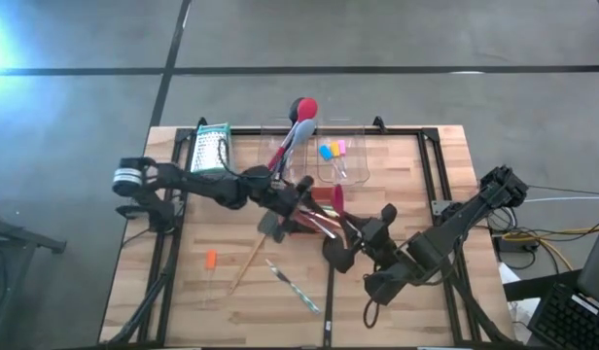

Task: Pick & Place Kitchen Items
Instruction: Put the red serving spoon into the left transparent bin

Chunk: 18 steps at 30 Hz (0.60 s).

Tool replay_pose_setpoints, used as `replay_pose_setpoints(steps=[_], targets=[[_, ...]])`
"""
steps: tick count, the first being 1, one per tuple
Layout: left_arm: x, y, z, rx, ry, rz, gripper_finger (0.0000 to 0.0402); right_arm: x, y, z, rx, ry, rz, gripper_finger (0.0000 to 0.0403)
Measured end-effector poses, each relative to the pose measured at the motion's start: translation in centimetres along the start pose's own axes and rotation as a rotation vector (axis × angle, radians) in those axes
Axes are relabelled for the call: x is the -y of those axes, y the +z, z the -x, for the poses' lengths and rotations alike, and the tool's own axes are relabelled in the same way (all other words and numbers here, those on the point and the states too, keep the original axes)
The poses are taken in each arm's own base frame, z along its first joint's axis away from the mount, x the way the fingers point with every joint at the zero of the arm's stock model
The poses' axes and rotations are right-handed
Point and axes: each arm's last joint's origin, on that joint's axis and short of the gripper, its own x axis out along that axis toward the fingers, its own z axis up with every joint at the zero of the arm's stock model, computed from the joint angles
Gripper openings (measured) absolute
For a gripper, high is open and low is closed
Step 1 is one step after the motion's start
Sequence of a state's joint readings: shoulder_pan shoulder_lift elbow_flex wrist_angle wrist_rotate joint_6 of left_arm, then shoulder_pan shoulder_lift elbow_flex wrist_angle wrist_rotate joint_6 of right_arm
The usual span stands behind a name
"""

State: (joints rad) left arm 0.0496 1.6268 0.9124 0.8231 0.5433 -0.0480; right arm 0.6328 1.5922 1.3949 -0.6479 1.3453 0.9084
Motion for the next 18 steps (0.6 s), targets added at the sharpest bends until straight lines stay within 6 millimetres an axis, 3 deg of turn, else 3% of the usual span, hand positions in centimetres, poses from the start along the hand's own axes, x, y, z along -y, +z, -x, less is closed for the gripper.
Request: replay_pose_setpoints(steps=[9,18], targets=[[0.2,-0.4,-4.3,0.012,-0.086,-0.027,0.0247,0.0,0.1,-0.2,0.001,-0.005,-0.004,0.0035],[-1.1,-0.3,-6.0,0.029,-0.06,-0.051,0.0248,-0.1,0.3,-0.1,-0.004,0.008,-0.029,0.0035]])
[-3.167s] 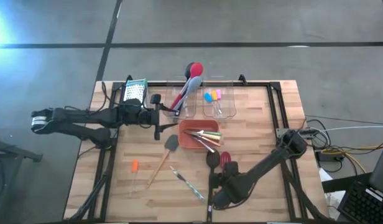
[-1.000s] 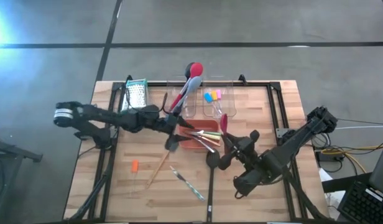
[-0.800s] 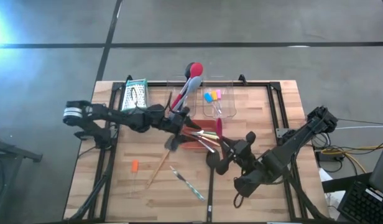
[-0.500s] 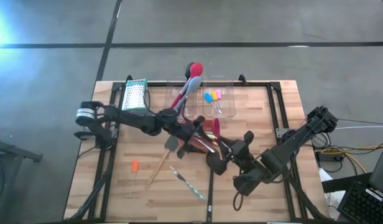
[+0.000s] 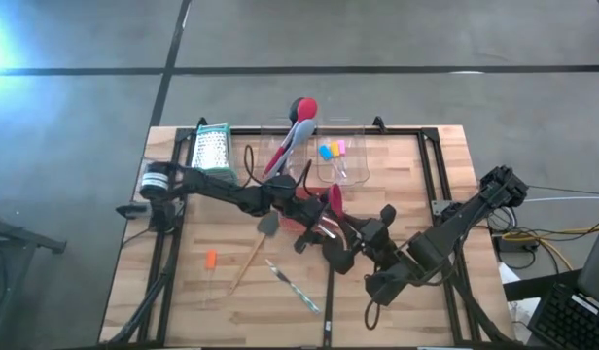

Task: Pick & Place Kitchen Items
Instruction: Put the red serving spoon into the left transparent bin

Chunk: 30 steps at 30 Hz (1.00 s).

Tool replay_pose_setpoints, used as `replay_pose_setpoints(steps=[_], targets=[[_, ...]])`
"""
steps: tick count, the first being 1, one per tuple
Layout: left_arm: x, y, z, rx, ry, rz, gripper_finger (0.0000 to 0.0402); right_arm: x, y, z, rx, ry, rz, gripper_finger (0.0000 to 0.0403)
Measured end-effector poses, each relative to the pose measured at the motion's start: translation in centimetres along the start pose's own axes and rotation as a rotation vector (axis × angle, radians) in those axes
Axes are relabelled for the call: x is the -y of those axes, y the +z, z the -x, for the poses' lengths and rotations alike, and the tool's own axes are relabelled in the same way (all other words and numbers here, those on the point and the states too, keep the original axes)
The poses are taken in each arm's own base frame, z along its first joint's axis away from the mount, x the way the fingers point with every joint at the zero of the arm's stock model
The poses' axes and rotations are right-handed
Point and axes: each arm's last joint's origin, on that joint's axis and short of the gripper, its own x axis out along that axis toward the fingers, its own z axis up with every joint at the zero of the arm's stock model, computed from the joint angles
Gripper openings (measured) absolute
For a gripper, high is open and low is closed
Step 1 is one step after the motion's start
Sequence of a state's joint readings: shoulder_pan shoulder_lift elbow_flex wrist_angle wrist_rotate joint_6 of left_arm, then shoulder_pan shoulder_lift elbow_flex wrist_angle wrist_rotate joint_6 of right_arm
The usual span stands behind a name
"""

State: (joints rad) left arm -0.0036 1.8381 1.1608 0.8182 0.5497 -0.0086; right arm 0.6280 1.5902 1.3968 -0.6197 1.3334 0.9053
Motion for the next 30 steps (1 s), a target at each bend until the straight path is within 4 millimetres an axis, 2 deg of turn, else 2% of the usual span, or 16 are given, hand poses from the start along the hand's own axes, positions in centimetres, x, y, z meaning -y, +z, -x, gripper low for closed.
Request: replay_pose_setpoints(steps=[5,11,20,25,30], targets=[[-0.5,0.0,0.4,-0.015,0.027,0.016,0.0248,-0.1,0.1,0.0,0.001,0.003,0.01,0.0035],[-0.1,0.3,0.0,-0.002,0.003,0.008,0.0248,0.0,0.2,-0.5,0.004,-0.01,0.017,0.0035],[-0.3,1.8,-0.6,0.042,0.0,-0.028,0.0236,0.0,0.2,-1.0,-0.01,-0.012,0.014,0.0035],[-0.2,1.5,-1.0,-0.027,0.002,-0.016,0.018,0.1,0.3,-1.1,-0.014,-0.011,0.01,0.0035],[-0.3,1.2,-1.0,-0.06,0.014,0.01,0.0074,0.0,0.2,-1.1,-0.028,0.001,0.018,0.0035]])
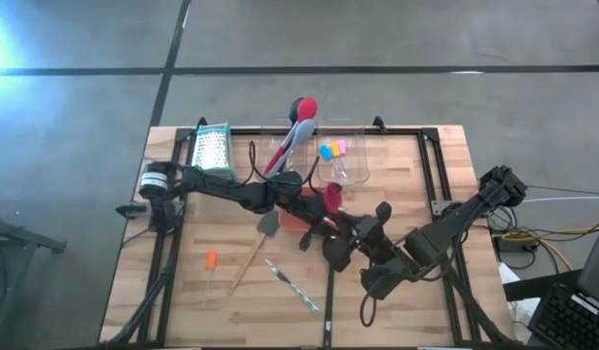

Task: Pick & Place Kitchen Items
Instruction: Put the red serving spoon into the left transparent bin

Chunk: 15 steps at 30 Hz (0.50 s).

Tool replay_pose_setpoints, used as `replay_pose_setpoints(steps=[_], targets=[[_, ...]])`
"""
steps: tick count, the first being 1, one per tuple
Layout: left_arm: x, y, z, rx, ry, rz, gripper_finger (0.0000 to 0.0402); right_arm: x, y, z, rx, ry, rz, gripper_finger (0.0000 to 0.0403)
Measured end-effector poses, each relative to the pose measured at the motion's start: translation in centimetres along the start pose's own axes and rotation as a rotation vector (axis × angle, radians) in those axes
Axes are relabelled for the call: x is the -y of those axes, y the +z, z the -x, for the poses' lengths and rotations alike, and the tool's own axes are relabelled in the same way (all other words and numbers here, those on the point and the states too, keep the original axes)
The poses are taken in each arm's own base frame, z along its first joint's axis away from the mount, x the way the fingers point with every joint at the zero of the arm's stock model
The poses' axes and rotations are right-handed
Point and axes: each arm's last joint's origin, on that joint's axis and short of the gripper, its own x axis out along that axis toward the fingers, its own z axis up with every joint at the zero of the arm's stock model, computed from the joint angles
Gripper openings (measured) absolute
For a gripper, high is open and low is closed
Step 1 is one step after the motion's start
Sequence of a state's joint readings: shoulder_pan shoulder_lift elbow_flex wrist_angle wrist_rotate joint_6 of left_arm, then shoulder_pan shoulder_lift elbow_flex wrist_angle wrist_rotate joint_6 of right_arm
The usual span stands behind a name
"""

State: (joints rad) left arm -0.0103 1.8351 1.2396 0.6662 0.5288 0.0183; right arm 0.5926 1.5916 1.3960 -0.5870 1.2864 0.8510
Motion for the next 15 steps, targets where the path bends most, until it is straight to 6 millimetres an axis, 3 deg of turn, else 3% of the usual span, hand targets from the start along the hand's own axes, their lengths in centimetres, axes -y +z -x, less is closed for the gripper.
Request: replay_pose_setpoints(steps=[10,15], targets=[[-0.4,-0.2,0.4,-0.043,-0.017,0.039,0.0065,-0.1,-0.1,0.2,-0.011,0.012,0.011,0.0035],[-0.6,-0.3,1.0,-0.112,-0.036,0.073,0.0065,-0.3,1.1,1.3,-0.015,0.058,0.092,0.0089]])
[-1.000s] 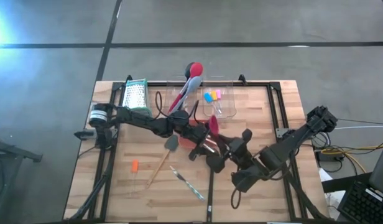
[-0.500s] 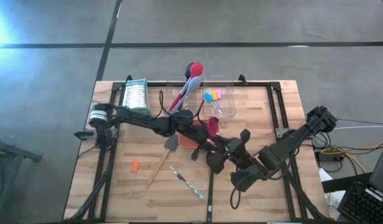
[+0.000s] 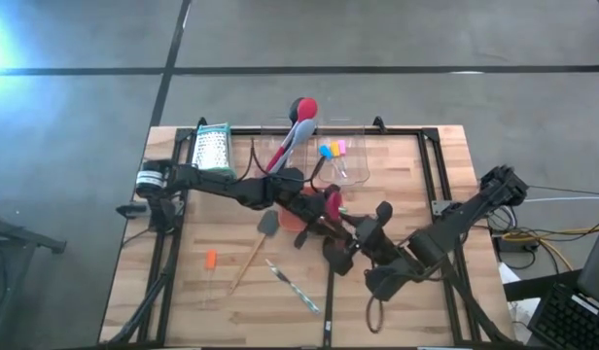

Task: Pick & Place Kitchen Items
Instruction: Put the red serving spoon into the left transparent bin

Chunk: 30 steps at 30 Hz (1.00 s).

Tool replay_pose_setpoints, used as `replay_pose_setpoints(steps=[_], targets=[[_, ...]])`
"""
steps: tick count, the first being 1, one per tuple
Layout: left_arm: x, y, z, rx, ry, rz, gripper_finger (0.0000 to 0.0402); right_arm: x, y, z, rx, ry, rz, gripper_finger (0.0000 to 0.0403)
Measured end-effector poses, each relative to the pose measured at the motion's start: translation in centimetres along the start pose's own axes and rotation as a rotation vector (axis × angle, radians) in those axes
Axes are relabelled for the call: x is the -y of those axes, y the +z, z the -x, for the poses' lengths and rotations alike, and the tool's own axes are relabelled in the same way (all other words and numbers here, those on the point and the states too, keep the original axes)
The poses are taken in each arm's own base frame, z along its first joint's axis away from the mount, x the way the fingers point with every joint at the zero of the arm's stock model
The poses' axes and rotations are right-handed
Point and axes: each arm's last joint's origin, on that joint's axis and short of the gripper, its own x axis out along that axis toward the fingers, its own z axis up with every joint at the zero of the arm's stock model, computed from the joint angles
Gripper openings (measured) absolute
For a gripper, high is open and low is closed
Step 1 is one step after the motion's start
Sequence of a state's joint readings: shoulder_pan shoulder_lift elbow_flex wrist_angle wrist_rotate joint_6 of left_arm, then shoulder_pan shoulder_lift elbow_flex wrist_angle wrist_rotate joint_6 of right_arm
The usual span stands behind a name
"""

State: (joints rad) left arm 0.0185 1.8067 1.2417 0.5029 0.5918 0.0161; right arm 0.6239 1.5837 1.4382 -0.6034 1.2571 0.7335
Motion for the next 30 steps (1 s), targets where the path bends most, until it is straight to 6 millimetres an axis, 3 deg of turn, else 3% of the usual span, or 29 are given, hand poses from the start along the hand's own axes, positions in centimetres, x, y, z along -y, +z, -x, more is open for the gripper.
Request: replay_pose_setpoints(steps=[7,14,18,24,30], targets=[[0.2,0.5,2.8,-0.24,0.125,-0.021,0.0065,1.2,1.1,2.5,-0.037,0.071,0.014,0.0137],[0.2,2.7,7.7,-0.523,0.501,-0.223,0.0065,3.1,-0.4,4.4,-0.185,0.088,-0.067,0.0126],[-1.1,4.6,10.8,-0.552,0.718,-0.289,0.0065,3.7,-1.9,4.5,-0.243,0.042,-0.093,0.0117],[-4.7,5.0,16.2,-0.547,0.914,-0.07,0.0065,3.8,-4.3,4.2,-0.285,-0.002,-0.095,0.0104],[-8.9,3.5,20.8,-0.527,0.93,0.253,0.0065,4.2,-6.4,3.8,-0.292,-0.044,-0.092,0.009]])
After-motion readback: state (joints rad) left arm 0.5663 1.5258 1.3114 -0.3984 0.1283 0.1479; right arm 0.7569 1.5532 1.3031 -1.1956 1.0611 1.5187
